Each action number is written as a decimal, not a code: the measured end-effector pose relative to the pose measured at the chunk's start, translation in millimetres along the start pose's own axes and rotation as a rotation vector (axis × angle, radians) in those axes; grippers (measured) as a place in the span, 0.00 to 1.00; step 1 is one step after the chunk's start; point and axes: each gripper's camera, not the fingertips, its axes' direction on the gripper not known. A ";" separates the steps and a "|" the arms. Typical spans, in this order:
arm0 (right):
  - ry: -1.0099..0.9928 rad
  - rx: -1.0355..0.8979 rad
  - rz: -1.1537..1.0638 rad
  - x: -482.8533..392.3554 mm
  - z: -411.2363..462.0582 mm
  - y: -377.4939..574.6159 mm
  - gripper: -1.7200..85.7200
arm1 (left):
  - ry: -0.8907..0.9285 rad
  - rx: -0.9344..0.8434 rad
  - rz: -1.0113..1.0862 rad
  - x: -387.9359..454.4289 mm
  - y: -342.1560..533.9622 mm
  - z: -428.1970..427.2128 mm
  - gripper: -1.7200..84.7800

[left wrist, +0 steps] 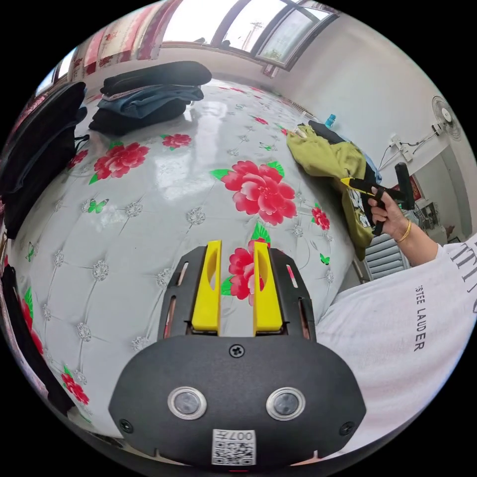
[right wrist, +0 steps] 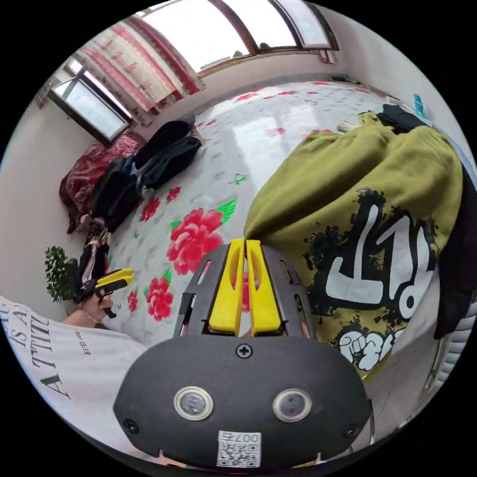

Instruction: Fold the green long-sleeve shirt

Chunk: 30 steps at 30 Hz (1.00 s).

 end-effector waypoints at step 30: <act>-0.041 -0.097 0.011 23.4 -20.5 164.2 0.11 | -0.033 -0.125 0.398 43.9 124.9 -32.2 0.02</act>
